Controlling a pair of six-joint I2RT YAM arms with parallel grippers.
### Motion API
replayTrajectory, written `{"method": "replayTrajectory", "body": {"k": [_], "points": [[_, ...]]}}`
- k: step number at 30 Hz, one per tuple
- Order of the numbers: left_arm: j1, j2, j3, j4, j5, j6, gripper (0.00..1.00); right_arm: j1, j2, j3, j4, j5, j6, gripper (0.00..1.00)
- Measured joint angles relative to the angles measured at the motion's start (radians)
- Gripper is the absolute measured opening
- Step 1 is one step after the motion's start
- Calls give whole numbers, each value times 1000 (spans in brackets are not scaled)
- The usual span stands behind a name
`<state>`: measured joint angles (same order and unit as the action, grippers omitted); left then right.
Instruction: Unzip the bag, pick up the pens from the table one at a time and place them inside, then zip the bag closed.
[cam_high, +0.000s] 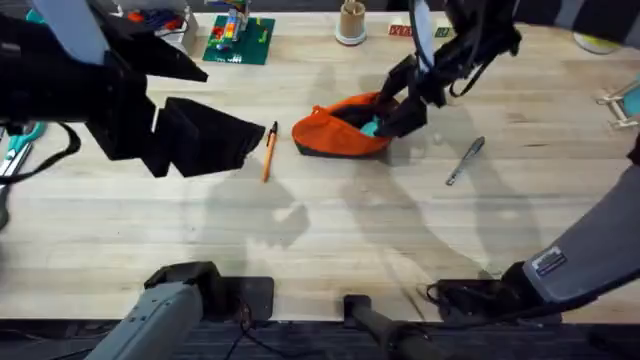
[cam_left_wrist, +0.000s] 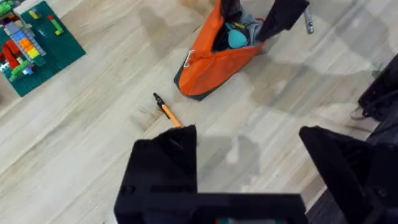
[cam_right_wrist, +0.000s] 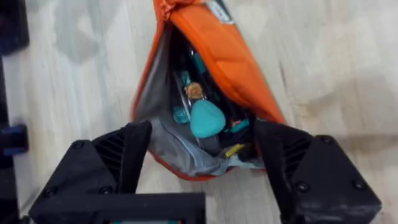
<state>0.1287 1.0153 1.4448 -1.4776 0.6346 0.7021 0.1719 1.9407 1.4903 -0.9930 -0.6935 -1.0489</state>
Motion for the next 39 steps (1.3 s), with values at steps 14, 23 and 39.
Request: {"method": "replayTrajectory", "body": {"k": [14, 23, 39], "points": [[0, 0, 0, 0, 0, 0, 994, -3, -104, 228, -183, 1, 188, 997], [0, 0, 0, 0, -7, 0, 993, -40, -138, 307, -232, 85, 366, 997], [0, 0, 0, 0, -29, 0, 994, -43, -324, 308, -240, 418, 560, 997]]}}
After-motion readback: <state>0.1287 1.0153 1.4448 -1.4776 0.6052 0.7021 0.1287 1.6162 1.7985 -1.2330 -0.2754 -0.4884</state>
